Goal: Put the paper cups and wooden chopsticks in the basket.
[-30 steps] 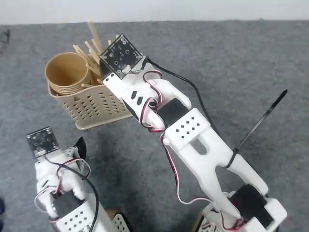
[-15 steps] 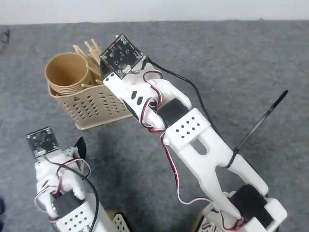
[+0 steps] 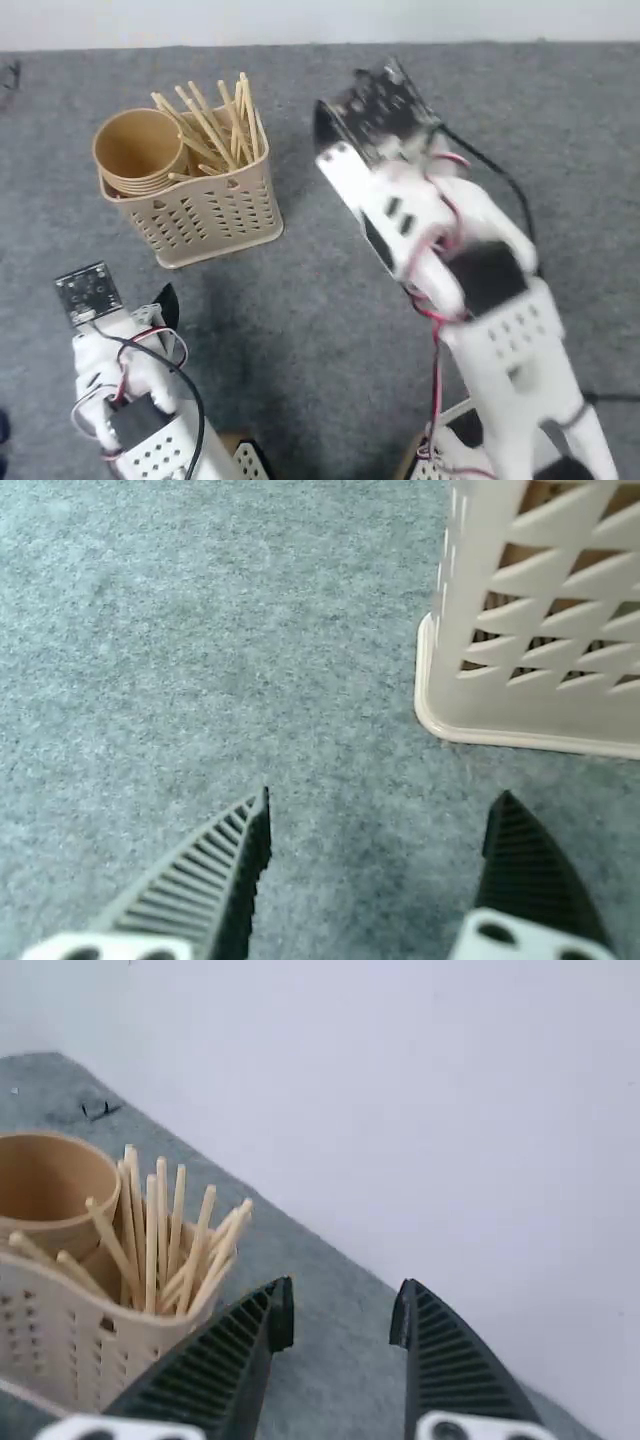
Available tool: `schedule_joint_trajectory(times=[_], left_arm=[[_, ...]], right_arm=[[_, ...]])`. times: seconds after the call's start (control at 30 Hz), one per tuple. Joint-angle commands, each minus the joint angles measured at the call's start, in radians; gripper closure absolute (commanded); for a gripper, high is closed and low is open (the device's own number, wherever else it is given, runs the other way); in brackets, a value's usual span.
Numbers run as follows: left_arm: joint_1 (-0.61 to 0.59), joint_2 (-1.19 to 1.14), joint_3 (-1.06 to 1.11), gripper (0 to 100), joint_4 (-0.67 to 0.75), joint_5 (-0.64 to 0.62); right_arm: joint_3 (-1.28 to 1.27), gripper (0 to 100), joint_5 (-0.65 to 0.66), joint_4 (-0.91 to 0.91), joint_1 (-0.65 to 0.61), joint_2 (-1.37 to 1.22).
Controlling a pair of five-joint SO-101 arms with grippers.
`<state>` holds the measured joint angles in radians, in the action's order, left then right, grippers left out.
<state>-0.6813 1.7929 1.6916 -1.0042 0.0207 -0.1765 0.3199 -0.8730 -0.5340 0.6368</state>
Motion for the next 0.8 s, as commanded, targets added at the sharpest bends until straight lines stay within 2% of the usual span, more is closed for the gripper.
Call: schedule_joint_trajectory(times=[0.0,0.07,0.2,0.53,0.77], left_arm=[[0.003,0.008,-0.008,68,-0.003,0.009],[0.0,0.008,-0.008,68,-0.005,0.009],[-0.002,0.008,-0.008,68,-0.021,0.011],[0.003,0.008,-0.008,68,-0.018,0.011],[0.003,0.008,-0.008,68,-0.018,0.011]], right_arm=[[0.048,83.0,0.026,-0.059,0.007,0.001],[0.068,82.9,0.021,-0.044,-0.012,-0.053],[0.249,82.9,-0.1,-0.051,-0.048,-0.249],[1.237,82.9,-0.129,-0.512,-0.16,-0.993],[1.711,82.9,-0.129,-0.705,-0.131,-1.389]])
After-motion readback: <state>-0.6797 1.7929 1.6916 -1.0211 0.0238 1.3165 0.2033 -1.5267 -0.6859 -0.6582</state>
